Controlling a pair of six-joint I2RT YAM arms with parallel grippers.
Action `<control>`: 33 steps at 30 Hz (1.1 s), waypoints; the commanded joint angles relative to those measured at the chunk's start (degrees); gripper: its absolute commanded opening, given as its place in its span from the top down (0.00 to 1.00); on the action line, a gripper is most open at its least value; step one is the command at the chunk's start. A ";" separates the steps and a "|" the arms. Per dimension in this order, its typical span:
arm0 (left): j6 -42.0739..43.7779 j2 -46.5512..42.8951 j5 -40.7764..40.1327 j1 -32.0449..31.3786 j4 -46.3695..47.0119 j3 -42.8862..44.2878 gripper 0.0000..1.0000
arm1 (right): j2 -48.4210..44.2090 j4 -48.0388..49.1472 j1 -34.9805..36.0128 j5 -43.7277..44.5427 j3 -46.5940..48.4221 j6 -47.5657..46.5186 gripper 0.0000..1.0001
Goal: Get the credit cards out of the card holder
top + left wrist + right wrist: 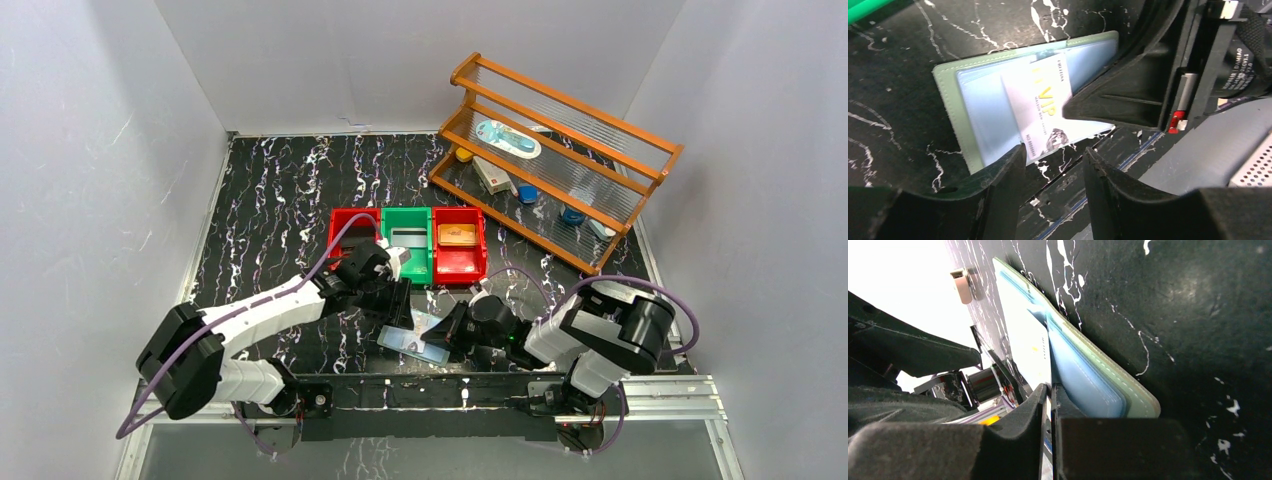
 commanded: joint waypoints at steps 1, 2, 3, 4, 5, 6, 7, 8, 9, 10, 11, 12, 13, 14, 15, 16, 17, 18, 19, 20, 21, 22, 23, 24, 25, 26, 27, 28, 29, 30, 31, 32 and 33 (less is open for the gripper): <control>0.35 2.44 4.76 -0.18 1.97 0.58 0.55 | 2.28 -1.36 0.39 1.01 -0.66 0.02 0.85; 0.09 3.47 4.30 -0.18 2.05 0.23 0.55 | 2.21 -1.30 0.39 1.28 -0.92 0.29 0.85; -0.16 4.36 3.90 -0.19 2.26 -0.13 0.55 | 1.99 -1.30 0.37 1.52 -1.18 0.46 0.84; -0.35 5.06 3.47 -0.17 2.52 -0.53 0.56 | 1.74 -1.30 0.39 1.77 -1.44 0.55 0.83; -0.49 5.27 3.01 -0.18 2.76 -0.97 0.56 | 1.45 -1.36 0.39 1.98 -1.63 0.54 0.83; -0.63 6.62 2.35 -0.20 2.82 -1.27 0.57 | 1.29 -1.38 0.36 2.07 -1.69 0.63 0.82; -0.69 7.37 1.56 -0.24 2.87 -1.46 0.58 | 1.16 -1.34 0.34 2.08 -1.86 0.67 0.81; -0.73 7.98 1.29 -0.26 2.88 -1.67 0.60 | 1.19 -0.90 0.39 2.04 -2.00 0.71 0.81; -0.78 8.48 1.22 -0.27 2.96 -1.82 0.61 | 1.31 0.13 0.39 2.05 -2.54 1.01 0.80; -0.62 8.87 1.36 -0.25 2.97 -1.89 0.62 | 1.44 1.89 0.39 2.49 -3.47 1.79 0.79; -0.43 9.18 1.45 -0.27 2.97 -2.00 0.64 | 1.68 4.81 0.34 3.02 -4.51 2.66 0.77; -0.27 9.27 1.54 -0.27 2.85 -2.06 0.65 | 1.99 6.47 0.39 3.56 -5.57 3.17 0.74; -0.09 9.21 1.55 -0.28 2.76 -2.34 0.67 | 2.50 9.84 0.39 3.94 -6.40 3.40 0.72; -0.03 9.15 1.49 -0.28 2.72 -2.54 0.67 | 2.92 11.70 0.39 3.90 -6.93 3.45 0.70; -0.03 9.08 1.40 -0.28 2.71 -2.88 0.68 | 3.29 12.82 0.35 3.53 -6.88 3.26 0.69; -0.08 9.08 1.44 -0.25 2.71 -3.11 0.68 | 3.74 13.22 0.35 3.03 -6.44 2.77 0.68; -0.06 9.12 1.52 -0.31 2.71 -3.42 0.69 | 4.09 13.29 0.39 2.65 -6.08 2.34 0.68; 0.00 9.20 1.66 -0.28 2.71 -3.55 0.69 | 4.51 13.15 0.36 2.32 -5.44 2.01 0.68; 0.00 9.25 1.84 -0.26 2.63 -3.75 0.69 | 4.75 12.98 0.39 2.05 -4.95 1.76 0.68; 0.01 9.25 1.92 -0.27 2.62 -3.89 0.70 | 4.95 12.92 0.39 1.97 -4.62 1.65 0.68; 0.08 9.15 1.98 -0.28 2.62 -3.93 0.70 | 5.03 12.62 0.37 2.29 -4.33 1.60 0.68; 0.09 9.02 1.87 -0.28 2.56 -4.02 0.70 | 4.92 11.91 0.37 2.64 -4.08 1.62 0.68; 0.09 8.91 1.68 -0.29 2.46 -4.07 0.70 | 4.77 10.83 0.38 3.04 -3.77 1.69 0.69; 0.09 8.70 1.56 -0.21 2.38 -4.12 0.70 | 4.57 9.58 0.39 3.39 -3.48 1.75 0.69; 0.05 8.50 1.49 -0.27 2.37 -4.17 0.70 | 4.29 8.28 0.35 3.73 -3.22 1.77 0.69; 0.01 8.34 1.35 -0.27 2.25 -4.21 0.70 | 4.24 7.50 0.31 3.82 -2.83 1.62 0.70; -0.12 8.22 0.88 -0.28 1.96 -4.28 0.70 | 4.24 7.27 0.29 3.80 -2.46 1.26 0.70; -0.31 8.27 -0.04 -0.28 1.36 -4.12 0.71 | 4.37 7.16 0.28 3.59 -2.04 0.91 0.71; -0.49 8.28 -1.09 -0.28 0.63 -3.98 0.71 | 4.59 7.03 0.21 3.39 -1.51 0.55 0.71; -0.60 8.28 -1.77 -0.25 0.19 -3.95 0.72 | 4.91 6.89 0.22 2.96 -1.05 0.33 0.72; -0.60 8.16 -2.13 -0.26 0.09 -4.01 0.72 | 5.27 7.19 0.22 2.55 -0.48 -0.17 0.72; -0.69 8.12 -2.23 -0.27 0.12 -4.15 0.72 | 5.63 7.45 0.20 2.05 -0.03 -0.70 0.73; -0.78 8.11 -2.16 -0.28 0.16 -4.18 0.72 | 5.89 7.62 0.21 1.67 0.42 -1.06 0.74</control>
